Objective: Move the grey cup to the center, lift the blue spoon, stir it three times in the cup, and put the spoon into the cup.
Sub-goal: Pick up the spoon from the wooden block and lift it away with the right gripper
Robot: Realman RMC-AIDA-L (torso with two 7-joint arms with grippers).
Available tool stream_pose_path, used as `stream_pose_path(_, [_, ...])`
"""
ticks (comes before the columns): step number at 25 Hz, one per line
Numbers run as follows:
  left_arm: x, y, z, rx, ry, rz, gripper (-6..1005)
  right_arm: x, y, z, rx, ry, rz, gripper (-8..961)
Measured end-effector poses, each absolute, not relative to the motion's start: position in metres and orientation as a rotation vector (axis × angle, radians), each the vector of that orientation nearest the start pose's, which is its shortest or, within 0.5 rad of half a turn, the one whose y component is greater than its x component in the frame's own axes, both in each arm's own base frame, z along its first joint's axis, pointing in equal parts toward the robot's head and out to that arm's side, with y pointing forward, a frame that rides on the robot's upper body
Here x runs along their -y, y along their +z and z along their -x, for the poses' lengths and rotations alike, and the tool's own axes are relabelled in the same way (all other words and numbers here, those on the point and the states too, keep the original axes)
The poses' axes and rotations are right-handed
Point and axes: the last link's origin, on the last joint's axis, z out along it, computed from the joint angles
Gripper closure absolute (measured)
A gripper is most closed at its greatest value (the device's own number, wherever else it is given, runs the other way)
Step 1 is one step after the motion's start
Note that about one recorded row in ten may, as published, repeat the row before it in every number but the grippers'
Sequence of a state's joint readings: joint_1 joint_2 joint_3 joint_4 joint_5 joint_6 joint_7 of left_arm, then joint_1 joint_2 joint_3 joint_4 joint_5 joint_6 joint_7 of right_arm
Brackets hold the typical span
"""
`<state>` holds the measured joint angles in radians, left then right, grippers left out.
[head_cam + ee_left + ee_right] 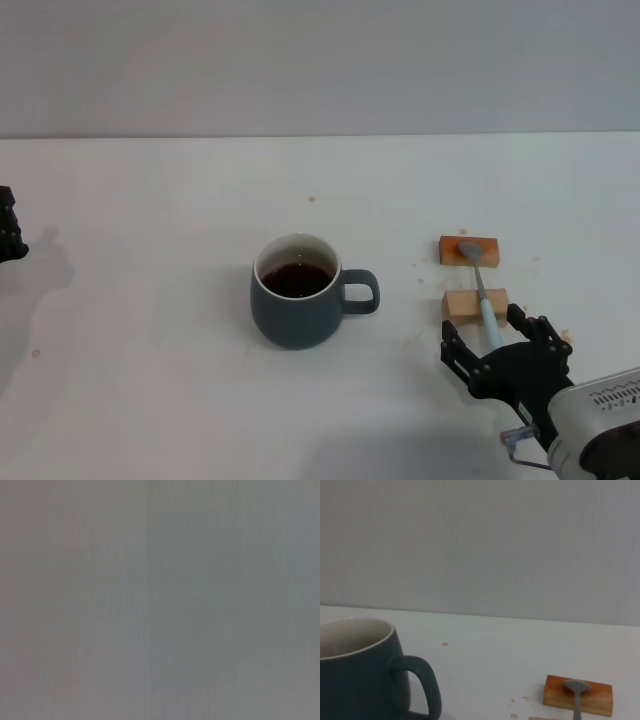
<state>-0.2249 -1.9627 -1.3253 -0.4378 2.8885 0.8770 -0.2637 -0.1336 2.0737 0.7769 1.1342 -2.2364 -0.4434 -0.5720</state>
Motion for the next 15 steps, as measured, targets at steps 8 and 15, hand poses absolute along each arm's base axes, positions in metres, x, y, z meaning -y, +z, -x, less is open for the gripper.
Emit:
stream_pose_path(8, [-0.317, 0.0307, 0.3763, 0.639, -0.541, 1.621, 1001, -0.2311, -0.1097, -0.2594, -0.779, 0.423, 1.909, 140])
stream_pose_path(15, [-0.3163, 0.0312, 0.3766, 0.639, -0.541, 1.62, 1001, -0.2309, -0.1106, -0.2621, -0.79, 0.415, 1.908, 140])
